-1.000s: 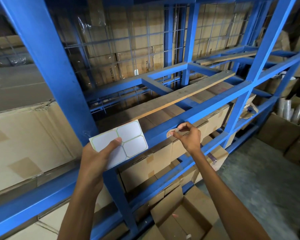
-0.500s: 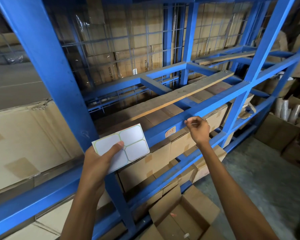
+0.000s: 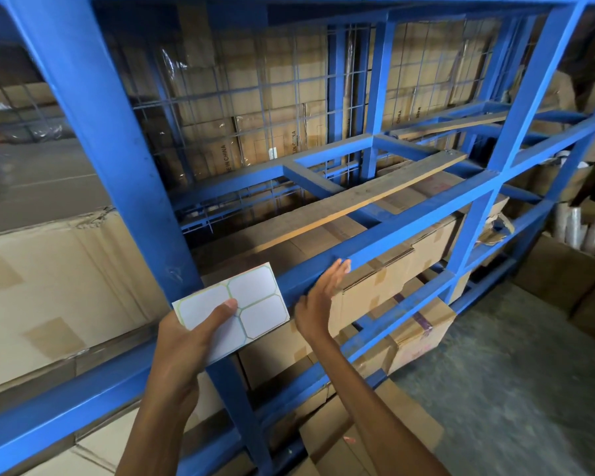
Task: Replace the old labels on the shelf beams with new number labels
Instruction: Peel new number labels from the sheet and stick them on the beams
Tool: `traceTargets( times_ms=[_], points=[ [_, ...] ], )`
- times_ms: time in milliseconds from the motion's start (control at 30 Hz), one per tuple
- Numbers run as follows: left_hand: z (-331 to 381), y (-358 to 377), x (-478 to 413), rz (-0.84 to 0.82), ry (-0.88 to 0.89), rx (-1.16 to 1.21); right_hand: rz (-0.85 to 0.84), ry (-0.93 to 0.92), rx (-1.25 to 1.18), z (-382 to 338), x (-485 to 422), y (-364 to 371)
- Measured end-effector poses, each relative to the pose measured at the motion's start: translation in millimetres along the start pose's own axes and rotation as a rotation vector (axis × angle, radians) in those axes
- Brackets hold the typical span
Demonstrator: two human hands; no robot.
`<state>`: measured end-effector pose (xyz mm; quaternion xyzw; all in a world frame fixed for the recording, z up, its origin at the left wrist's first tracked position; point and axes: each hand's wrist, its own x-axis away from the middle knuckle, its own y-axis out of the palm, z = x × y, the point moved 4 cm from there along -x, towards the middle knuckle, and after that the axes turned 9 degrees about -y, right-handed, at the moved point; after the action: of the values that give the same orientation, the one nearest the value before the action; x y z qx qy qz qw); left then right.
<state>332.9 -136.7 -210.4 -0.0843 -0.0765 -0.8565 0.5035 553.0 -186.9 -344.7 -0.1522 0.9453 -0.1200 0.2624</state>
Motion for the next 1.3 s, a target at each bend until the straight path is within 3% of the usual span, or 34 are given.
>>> traceTargets(
  times_ms=[267, 500, 633, 800, 867, 967, 1100, 1300],
  points=[
    [-4, -11, 9, -0.007, 0.008, 0.001, -0.243, -0.071, -0.036, 24, -7, -21],
    [-20, -18, 30, -0.050, -0.013, -0.003, -0.376, 0.163, -0.106, 12, -11, -28],
    [-22, -34, 43, -0.060, -0.004, 0.003, -0.378, 0.183, -0.012, 12, -15, -28],
    [-25, -62, 56, -0.054, 0.004, 0.009, -0.597, 0.157, 0.163, 1, 15, -15],
    [-25, -71, 60, -0.073, 0.006, 0.003, -0.640, 0.152, 0.122, -6, 40, -13],
    [-31, -82, 68, -0.105, -0.014, 0.003, -0.595, 0.306, -0.144, -26, 92, -19],
    [-58, -99, 82, -0.184, -0.054, -0.036, -0.409, 0.475, -0.409, -65, 186, -43],
    [-135, -96, 125, -0.456, -0.255, -0.123, -0.107, 0.650, -0.518, -99, 315, -118]
  ],
)
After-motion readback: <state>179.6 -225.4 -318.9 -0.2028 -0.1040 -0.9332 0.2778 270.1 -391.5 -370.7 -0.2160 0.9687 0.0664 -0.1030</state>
